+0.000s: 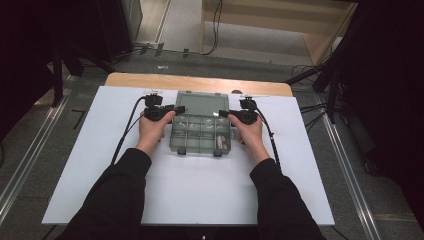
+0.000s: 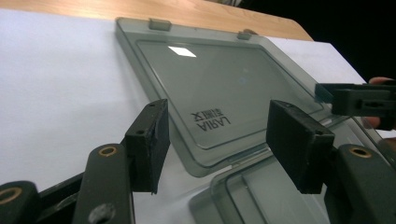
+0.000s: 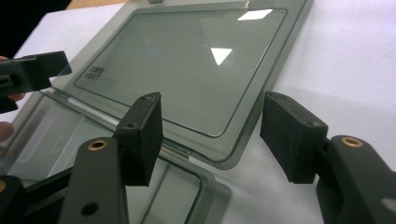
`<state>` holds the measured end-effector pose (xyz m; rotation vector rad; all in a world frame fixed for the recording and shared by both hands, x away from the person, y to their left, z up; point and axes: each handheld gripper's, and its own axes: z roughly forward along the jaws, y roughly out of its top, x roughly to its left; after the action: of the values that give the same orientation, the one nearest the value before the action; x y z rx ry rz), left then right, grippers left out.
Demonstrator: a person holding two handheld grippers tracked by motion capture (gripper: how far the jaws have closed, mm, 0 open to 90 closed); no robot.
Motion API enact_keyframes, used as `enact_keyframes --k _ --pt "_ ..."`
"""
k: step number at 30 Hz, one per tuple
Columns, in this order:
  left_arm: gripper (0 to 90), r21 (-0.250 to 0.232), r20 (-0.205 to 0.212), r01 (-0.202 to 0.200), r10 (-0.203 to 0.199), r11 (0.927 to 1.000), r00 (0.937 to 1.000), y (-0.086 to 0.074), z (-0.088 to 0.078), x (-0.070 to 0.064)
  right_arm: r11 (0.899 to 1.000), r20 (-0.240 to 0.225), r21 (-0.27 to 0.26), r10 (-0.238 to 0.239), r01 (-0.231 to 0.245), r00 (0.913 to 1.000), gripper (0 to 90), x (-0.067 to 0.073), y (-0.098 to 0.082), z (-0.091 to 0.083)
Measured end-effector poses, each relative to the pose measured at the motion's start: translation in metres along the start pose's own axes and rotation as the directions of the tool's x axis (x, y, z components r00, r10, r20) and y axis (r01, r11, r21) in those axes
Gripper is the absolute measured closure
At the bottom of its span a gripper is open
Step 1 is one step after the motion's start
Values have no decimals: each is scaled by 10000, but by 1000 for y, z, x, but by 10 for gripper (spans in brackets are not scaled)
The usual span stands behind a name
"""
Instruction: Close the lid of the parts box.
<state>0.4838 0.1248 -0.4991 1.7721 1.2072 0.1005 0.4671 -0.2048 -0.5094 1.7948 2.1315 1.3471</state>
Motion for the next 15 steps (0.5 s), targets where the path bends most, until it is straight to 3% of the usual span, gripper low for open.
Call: enact_keyframes --k 6,10,13,15 --pt "385 406 -191 310 -303 9987 9994 0 6 1 9990 -139 34 452 -451 9989 369 -4 -1 5" --pt "367 327 -307 635 -625 9974 9976 -2 10 0 9962 -553 89 869 -865 9947 368 -9 -2 7" --pt "372 288 -352 611 -601 9977 9976 -2 11 1 9963 -635 116 862 -857 9943 377 -9 -2 7" --pt "385 276 -249 822 -815 9962 9964 -3 11 4 9972 -646 61 752 -750 9951 386 -8 -2 8"
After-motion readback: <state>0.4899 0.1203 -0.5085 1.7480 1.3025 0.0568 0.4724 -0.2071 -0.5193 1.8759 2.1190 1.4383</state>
